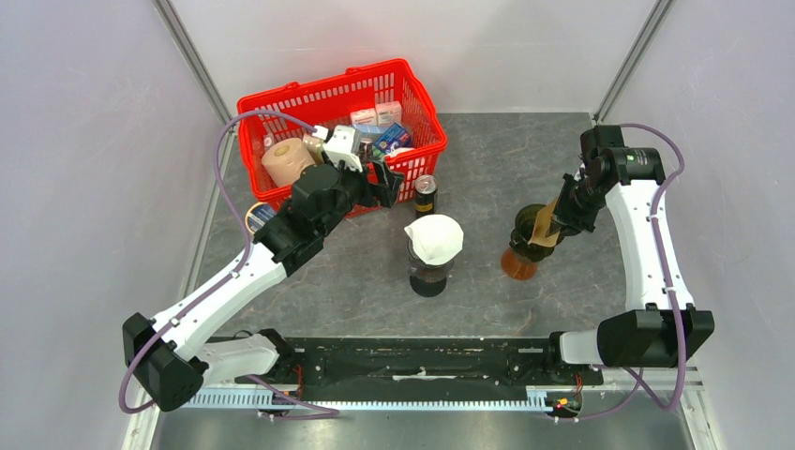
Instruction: Place the coffee filter in the dripper
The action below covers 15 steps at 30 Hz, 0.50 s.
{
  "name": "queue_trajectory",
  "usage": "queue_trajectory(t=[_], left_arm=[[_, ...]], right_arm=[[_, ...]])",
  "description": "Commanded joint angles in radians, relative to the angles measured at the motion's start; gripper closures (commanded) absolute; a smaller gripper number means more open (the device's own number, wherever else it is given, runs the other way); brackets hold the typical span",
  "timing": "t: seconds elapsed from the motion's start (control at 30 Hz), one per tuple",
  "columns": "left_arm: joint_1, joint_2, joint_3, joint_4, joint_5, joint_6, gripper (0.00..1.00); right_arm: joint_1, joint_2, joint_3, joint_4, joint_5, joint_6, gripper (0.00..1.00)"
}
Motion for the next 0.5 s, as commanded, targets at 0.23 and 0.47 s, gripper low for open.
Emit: queue_trajectory(t=[0.23,0.47], left_arm=[[0.005,0.006,0.003,0.046,0.005,-0.032,0.11],[0.006,0.004,0.004,0.046,0.008,-0.034,0.11]], right_arm=[[-0.002,-0.019,0.022,0.018,0.017,-0.006,0.71],[-0.002,-0.033,0.047,0.009,0.022,-0.008,0.64]])
